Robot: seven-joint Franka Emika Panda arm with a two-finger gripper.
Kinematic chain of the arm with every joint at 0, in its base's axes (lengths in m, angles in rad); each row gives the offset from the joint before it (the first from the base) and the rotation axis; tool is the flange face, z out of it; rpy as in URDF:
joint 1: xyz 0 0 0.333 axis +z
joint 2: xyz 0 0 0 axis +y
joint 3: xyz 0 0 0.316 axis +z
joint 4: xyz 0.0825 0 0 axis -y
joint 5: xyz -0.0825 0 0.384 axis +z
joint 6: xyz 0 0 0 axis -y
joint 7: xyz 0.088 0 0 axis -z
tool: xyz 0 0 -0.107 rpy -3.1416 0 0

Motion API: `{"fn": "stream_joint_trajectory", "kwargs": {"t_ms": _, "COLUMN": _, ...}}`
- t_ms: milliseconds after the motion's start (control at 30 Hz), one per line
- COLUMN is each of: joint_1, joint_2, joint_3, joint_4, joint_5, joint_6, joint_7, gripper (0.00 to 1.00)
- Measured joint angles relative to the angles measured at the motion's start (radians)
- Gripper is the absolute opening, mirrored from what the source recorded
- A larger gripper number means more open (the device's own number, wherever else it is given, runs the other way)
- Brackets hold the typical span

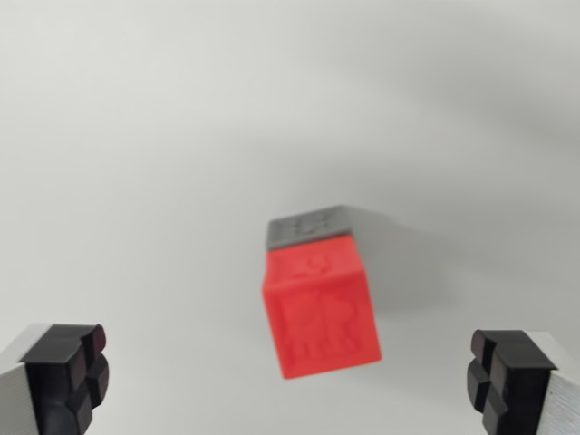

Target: Destack cube

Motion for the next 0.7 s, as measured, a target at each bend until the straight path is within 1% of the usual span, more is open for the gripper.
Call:
{"fn": "stream_joint_trajectory", "kwargs": {"t_ms": 333, "joint_1": -0.023, "joint_2": 0.025, "joint_3": -0.008, "joint_4": -0.073, "joint_5": 0.009, "joint_6": 0.093, "joint_7": -0.140, "gripper": 1.00}}
{"fn": "stream_joint_trajectory", "kwargs": {"t_ms": 700, "joint_1": -0.058, "joint_2": 0.070, "joint_3": -0.011, "joint_4": -0.142, "joint_5": 0.023, "joint_6": 0.199, "joint_7": -0.304, "gripper": 1.00}}
